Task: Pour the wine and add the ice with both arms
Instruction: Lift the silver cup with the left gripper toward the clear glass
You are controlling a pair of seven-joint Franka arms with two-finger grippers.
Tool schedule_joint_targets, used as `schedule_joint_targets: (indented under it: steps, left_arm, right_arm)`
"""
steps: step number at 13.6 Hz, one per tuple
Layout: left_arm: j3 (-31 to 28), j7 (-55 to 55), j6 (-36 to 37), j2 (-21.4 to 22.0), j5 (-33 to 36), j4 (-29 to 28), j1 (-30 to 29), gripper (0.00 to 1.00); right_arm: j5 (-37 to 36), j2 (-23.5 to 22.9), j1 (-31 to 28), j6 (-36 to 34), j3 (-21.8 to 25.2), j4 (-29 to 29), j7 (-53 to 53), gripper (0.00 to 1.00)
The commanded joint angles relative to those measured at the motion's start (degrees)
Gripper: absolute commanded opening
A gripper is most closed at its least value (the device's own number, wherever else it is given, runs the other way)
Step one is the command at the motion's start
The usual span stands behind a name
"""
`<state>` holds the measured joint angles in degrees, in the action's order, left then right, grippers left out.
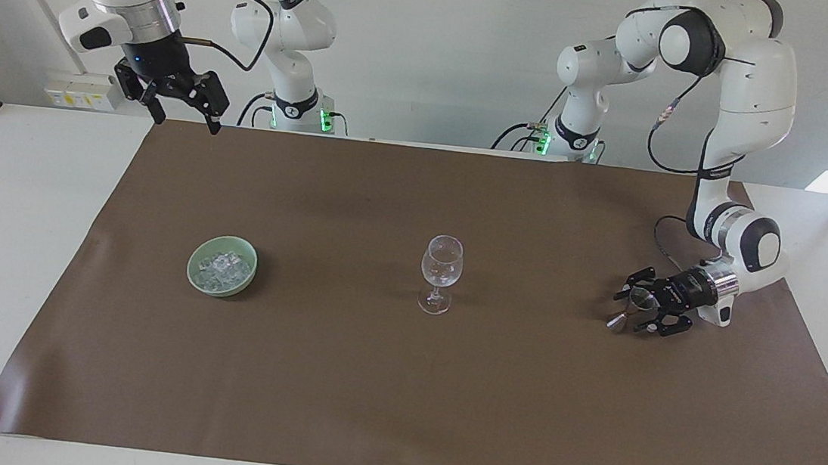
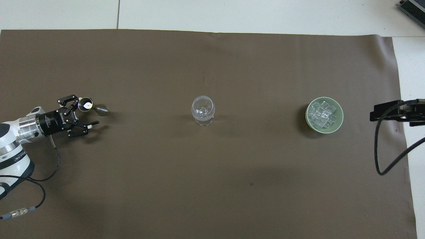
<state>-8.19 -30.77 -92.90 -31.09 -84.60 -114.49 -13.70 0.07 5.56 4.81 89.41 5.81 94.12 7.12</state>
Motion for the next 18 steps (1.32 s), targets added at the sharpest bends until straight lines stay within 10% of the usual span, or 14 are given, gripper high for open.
schedule_joint_targets:
  steps: [1, 8, 11, 18]
  left_arm:
    - [-0.42, 0.97, 0.79, -0.03, -2.58, -1.35, 0.52, 0.75]
    - [-0.33, 1.06, 0.62, 0.06, -4.08, -2.23, 0.96, 0.53]
    - [-0.33, 1.06, 0.79, 0.15, -4.78, -2.67, 0.96, 0.0]
    - [-0.33, 0.8, 1.23, 0.32, -6.01, -3.03, 0.34, 0.0]
  right_arm:
    - [-0.16, 0.24, 0.02, -0.81, 0.08, 0.1, -1.06, 1.0]
    - [-0.16, 0.24, 0.02, -0.81, 0.17, 0.1, -1.06, 1.0]
    - [-0.16, 0.24, 0.02, -0.81, 0.17, 0.1, -1.06, 1.0]
    - [-0.16, 0.24, 0.02, -0.81, 0.17, 0.1, -1.06, 1.0]
